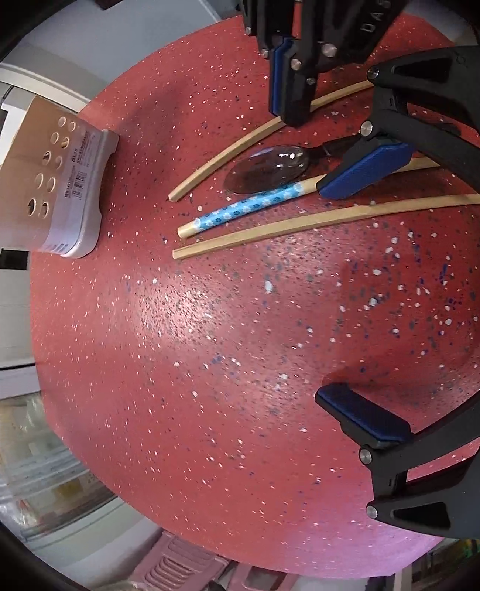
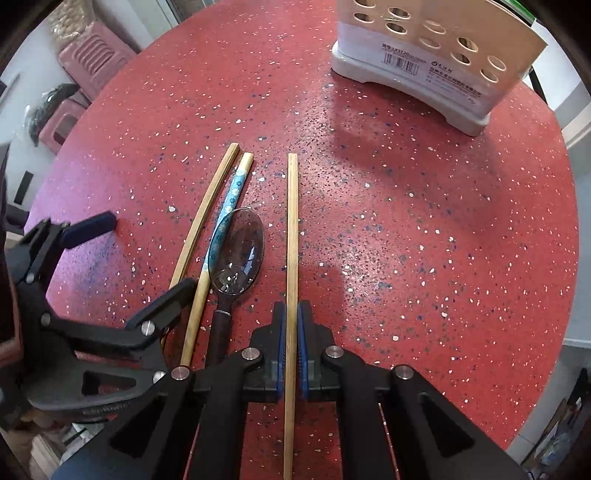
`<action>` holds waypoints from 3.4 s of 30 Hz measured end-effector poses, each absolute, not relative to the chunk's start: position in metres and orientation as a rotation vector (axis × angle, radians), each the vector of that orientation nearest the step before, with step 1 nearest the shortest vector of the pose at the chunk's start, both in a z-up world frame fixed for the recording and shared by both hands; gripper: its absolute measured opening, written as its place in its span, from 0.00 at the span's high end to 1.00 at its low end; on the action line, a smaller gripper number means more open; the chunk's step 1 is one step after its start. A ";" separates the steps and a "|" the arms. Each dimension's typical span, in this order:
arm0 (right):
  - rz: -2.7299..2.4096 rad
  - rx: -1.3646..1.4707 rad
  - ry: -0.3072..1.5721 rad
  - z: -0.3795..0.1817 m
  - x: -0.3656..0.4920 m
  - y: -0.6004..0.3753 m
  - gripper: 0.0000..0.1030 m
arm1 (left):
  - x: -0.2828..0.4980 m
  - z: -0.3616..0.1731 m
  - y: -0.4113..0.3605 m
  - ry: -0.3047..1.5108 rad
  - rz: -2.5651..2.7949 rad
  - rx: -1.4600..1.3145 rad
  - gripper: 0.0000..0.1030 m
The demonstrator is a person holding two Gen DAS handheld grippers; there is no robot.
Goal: Organize utensils
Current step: 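Grasp a plain wooden chopstick with the right tool while the left tool grasps another, then carry both held chopsticks to the beige holder and lower them in upright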
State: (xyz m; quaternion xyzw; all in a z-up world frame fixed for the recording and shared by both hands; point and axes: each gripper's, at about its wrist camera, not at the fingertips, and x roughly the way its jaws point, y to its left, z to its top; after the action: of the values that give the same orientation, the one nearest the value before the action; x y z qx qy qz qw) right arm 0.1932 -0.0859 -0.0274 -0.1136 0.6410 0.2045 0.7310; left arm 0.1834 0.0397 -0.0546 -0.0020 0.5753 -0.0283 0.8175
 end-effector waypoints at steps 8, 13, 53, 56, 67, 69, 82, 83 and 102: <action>0.502 -0.182 1.368 -0.021 0.186 -0.108 0.94 | 0.203 -0.044 0.007 1.263 -0.218 0.118 0.42; 0.526 -0.126 1.319 -0.007 0.180 -0.129 0.94 | 0.213 -0.044 -0.009 1.286 -0.277 0.151 0.65; 0.560 0.139 0.882 0.119 0.178 -0.204 0.94 | 0.173 0.123 0.038 0.715 -0.303 -0.241 0.67; 0.560 0.140 0.864 0.132 0.189 -0.205 0.94 | 0.184 0.135 0.037 0.696 -0.309 -0.237 0.67; 0.529 0.128 0.791 0.180 0.254 -0.205 0.94 | 0.237 0.197 0.039 0.609 -0.309 -0.244 0.67; 0.524 0.143 0.781 0.187 0.270 -0.204 0.94 | 0.251 0.208 0.041 0.592 -0.315 -0.250 0.67; 0.476 0.181 0.671 0.192 0.354 -0.196 0.94 | 0.333 0.198 0.030 0.627 -0.274 -0.204 0.67; 0.465 0.164 0.649 0.190 0.359 -0.193 0.94 | 0.337 0.194 0.029 0.635 -0.273 -0.201 0.67; 0.401 -0.106 0.484 0.125 0.358 -0.157 0.94 | 0.364 0.124 0.016 0.712 -0.224 -0.133 0.67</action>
State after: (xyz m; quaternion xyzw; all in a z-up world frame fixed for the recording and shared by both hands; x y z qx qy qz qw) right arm 0.3584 -0.1566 0.1246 -0.0522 0.2381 0.1970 0.9496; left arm 0.3637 0.0158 0.1237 -0.0649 0.3478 -0.1094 0.9289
